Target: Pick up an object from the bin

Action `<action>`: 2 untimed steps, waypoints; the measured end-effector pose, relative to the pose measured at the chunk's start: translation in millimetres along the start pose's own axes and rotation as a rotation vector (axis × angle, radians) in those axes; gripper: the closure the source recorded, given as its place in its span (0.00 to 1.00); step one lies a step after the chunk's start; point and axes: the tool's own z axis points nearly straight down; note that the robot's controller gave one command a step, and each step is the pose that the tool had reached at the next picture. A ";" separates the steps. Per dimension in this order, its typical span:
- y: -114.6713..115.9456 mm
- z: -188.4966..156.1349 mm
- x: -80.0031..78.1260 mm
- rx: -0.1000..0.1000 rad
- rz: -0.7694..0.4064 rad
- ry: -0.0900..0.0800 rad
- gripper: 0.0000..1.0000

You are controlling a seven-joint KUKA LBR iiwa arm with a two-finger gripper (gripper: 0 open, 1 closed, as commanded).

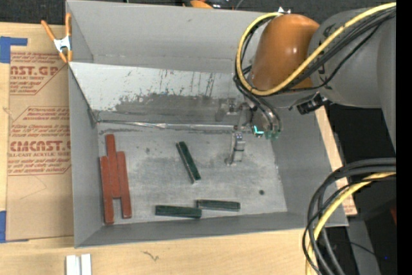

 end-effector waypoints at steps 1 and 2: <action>90.3 75.9 47.6 -0.002 -0.225 -0.007 0.00; 126.7 74.3 76.3 0.000 -0.368 -0.007 0.00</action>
Offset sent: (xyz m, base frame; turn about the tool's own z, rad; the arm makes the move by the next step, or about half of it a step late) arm -0.0474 0.0863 -0.0742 -0.2207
